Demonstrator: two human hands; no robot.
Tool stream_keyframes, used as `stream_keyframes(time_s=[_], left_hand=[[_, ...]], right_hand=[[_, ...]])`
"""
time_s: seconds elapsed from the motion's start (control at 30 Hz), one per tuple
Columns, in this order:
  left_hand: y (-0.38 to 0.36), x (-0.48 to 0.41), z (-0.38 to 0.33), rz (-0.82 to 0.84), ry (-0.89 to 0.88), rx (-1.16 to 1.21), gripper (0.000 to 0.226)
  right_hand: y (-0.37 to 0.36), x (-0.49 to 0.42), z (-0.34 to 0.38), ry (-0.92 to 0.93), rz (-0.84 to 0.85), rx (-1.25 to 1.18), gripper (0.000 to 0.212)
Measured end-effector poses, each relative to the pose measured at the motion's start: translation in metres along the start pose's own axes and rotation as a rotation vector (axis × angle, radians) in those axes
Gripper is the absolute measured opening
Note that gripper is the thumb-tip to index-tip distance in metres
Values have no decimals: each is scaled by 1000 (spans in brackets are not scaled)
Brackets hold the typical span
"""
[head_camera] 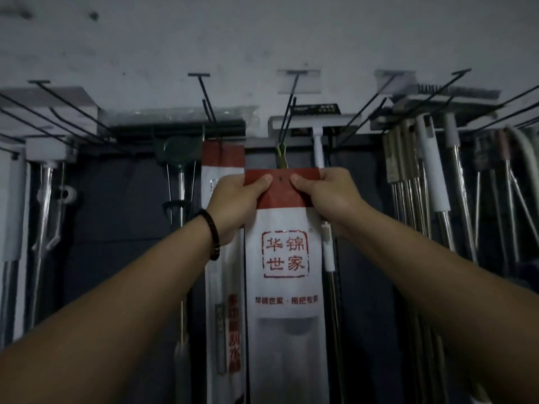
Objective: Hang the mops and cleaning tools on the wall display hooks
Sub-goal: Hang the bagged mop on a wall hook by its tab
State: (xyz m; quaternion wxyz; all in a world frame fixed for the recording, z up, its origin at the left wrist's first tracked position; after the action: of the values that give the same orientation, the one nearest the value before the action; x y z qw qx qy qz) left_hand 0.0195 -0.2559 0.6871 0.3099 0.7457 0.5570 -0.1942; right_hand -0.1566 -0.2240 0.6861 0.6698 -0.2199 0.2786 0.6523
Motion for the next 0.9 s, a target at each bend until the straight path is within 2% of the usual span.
stream_keyframes(time_s=[0.17, 0.4, 0.6, 0.7, 0.77, 0.9], left_hand=[[13, -36, -22, -62, -50, -57, 25], [49, -43, -24, -139, -42, -82, 28], [85, -53, -53, -358, -164, -50, 18], [104, -58, -63, -452, -185, -66, 30], [118, -63, -68, -501, -193, -70, 35], [131, -69, -82, -535, -220, -137, 26]], right_hand=[[3, -47, 18, 77, 12, 8, 15], [-25, -82, 28, 135, 89, 102, 16], [-64, -117, 60, 202, 101, 116, 17], [-85, -134, 69, 208, 101, 93, 20], [-97, -143, 73, 211, 98, 66, 19], [-110, -156, 80, 205, 74, 9, 15]])
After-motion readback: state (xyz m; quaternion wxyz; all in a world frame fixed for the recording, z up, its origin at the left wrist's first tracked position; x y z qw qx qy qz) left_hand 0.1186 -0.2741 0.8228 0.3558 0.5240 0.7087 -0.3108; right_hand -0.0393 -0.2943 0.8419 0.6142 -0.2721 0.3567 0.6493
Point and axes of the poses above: each hand's wrist, its own x-axis away from the middle knuckle, its own y-axis out of the back of the hand, z = x × y, the point moved 4 cm from there along -x, towards the middle knuckle, and after that the axes turned 11 degrees about z, right-handed, at the moved point
